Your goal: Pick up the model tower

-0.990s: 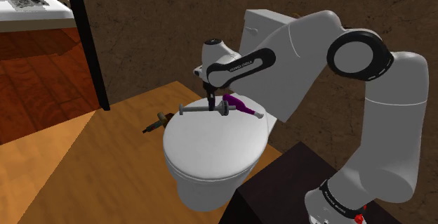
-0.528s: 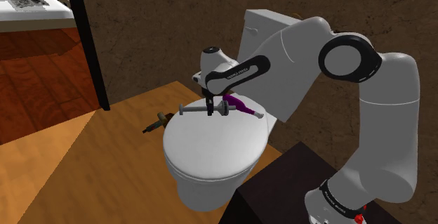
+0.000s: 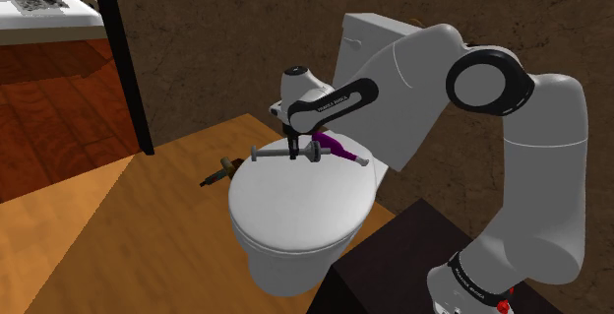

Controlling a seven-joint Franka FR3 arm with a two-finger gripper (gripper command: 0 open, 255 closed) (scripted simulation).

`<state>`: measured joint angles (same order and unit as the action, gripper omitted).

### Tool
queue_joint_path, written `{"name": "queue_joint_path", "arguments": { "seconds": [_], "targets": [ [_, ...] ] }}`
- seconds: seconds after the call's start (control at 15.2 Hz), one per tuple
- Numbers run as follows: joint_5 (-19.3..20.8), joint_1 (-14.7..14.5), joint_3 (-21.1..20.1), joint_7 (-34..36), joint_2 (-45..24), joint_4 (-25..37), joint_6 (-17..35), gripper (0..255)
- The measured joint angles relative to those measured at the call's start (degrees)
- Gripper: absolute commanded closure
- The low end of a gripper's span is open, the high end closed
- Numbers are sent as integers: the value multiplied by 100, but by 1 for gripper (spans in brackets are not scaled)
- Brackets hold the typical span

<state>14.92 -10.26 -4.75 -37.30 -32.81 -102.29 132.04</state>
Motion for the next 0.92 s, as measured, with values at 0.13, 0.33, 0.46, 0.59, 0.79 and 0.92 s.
{"name": "queue_joint_path", "arguments": {
  "seconds": [0.13, 0.33, 0.46, 0.59, 0.79, 0.92],
  "targets": [
    [0, 0, 0, 1, 0, -1, 2, 255],
    [-23, 8, -14, -26, 104, -7, -98, 255],
    [-47, 16, -28, -54, 198, 9, -205, 255],
    [-73, 26, -40, -89, 284, 43, -322, 255],
    [-109, 30, -63, -122, 446, 52, -491, 255],
    [-129, 37, -71, -150, 512, 90, -591, 255]
  ]
}}
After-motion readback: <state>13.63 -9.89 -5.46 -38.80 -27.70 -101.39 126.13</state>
